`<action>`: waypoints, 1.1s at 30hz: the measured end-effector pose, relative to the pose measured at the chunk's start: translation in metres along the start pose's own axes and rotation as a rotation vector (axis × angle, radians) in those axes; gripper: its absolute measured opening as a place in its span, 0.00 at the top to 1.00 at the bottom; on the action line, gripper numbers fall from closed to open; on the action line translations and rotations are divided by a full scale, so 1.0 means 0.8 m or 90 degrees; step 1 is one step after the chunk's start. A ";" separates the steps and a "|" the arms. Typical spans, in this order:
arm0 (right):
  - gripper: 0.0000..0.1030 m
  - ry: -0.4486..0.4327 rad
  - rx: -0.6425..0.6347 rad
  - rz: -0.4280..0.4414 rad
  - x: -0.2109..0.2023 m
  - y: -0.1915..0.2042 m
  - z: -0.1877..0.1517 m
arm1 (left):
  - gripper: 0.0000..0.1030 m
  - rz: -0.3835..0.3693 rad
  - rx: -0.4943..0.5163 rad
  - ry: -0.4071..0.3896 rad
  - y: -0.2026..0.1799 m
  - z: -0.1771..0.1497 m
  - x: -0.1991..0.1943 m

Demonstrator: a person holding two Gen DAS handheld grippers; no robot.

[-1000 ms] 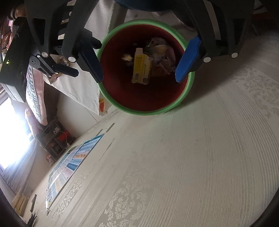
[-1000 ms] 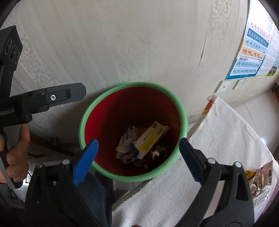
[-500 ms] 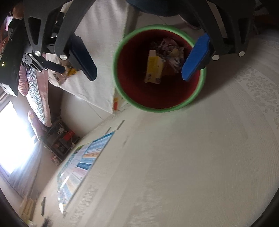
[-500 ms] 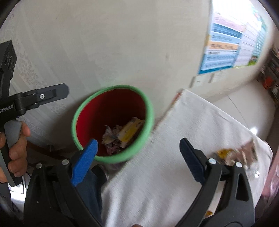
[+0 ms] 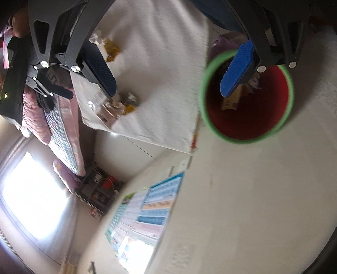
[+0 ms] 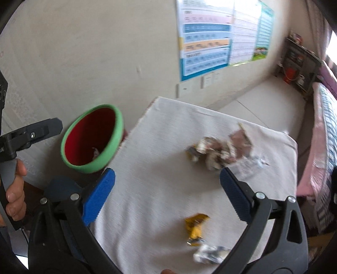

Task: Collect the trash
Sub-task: 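Move both open tools back over the yellow and silver wrappers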

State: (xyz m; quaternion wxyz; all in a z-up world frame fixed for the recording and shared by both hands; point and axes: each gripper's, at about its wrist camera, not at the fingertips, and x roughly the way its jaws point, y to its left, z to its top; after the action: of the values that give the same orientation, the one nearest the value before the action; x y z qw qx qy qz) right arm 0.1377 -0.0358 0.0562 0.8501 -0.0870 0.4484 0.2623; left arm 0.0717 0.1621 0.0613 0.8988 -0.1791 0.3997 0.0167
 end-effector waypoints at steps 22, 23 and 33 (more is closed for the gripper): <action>0.05 0.005 0.135 -0.090 -0.055 -0.174 -0.092 | 0.08 -0.077 0.113 0.123 -0.174 -0.071 0.085; 0.05 0.007 0.141 -0.091 -0.055 -0.180 -0.096 | 0.08 -0.077 0.116 0.131 -0.177 -0.073 0.090; 0.05 0.020 0.156 -0.095 -0.048 -0.200 -0.112 | 0.08 -0.069 0.119 0.200 -0.193 -0.099 0.145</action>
State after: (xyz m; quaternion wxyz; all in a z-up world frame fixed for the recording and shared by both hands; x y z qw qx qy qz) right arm 0.1399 -0.2199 0.0207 0.8645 -0.0195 0.4825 0.1398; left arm 0.1206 -0.0216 -0.0239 0.8375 -0.1166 0.5249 -0.0974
